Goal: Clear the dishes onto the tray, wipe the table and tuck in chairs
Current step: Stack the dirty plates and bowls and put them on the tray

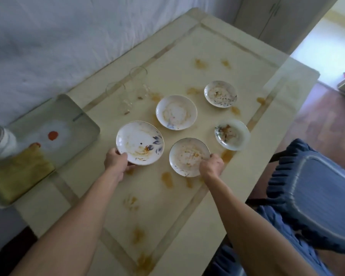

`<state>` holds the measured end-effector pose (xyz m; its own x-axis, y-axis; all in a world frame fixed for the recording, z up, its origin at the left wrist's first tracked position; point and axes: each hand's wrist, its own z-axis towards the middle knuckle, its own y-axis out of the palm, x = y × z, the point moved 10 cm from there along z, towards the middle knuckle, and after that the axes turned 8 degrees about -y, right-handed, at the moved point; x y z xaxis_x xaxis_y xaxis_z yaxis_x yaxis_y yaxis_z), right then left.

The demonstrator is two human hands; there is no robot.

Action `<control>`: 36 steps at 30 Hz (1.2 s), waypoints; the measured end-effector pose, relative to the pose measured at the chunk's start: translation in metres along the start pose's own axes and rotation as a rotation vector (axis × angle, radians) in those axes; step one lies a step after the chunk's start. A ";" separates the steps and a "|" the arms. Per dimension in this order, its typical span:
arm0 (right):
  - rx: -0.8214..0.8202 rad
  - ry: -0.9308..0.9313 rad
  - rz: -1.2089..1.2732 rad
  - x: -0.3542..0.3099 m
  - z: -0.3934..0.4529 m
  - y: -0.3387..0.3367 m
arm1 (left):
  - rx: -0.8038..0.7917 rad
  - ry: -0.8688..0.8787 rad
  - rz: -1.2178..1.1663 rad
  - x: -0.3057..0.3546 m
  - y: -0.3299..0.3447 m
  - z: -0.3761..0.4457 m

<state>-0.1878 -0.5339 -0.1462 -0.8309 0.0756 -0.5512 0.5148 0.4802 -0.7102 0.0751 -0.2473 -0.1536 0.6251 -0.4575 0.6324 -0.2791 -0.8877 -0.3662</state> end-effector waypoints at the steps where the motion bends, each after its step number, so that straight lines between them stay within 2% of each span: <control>1: -0.007 0.016 0.059 0.001 0.001 -0.003 | 0.006 0.004 -0.007 -0.001 -0.004 -0.006; 7: 0.000 0.026 0.308 -0.004 -0.017 -0.030 | 0.005 0.021 -0.025 -0.026 -0.038 -0.042; 13: -0.098 -0.075 0.409 -0.032 -0.064 -0.031 | -0.086 0.018 -0.069 -0.041 -0.040 -0.087; 17: -0.103 -0.181 0.359 -0.045 -0.100 -0.037 | -0.200 0.074 -0.094 -0.039 -0.024 -0.121; 22: -0.014 -0.248 0.367 -0.037 -0.131 -0.064 | -0.294 0.131 -0.138 -0.038 -0.011 -0.160; 29: 0.003 -0.380 0.252 -0.051 -0.127 -0.074 | -0.374 0.084 -0.202 -0.048 0.003 -0.170; 36: -0.153 -0.672 -0.021 -0.109 -0.074 -0.045 | -0.323 -0.010 -0.304 -0.032 0.032 -0.137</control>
<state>-0.1357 -0.4991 -0.0220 -0.5038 -0.4692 -0.7253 0.4234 0.5978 -0.6807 -0.0535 -0.2680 -0.0924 0.7206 -0.1744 0.6710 -0.2941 -0.9533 0.0681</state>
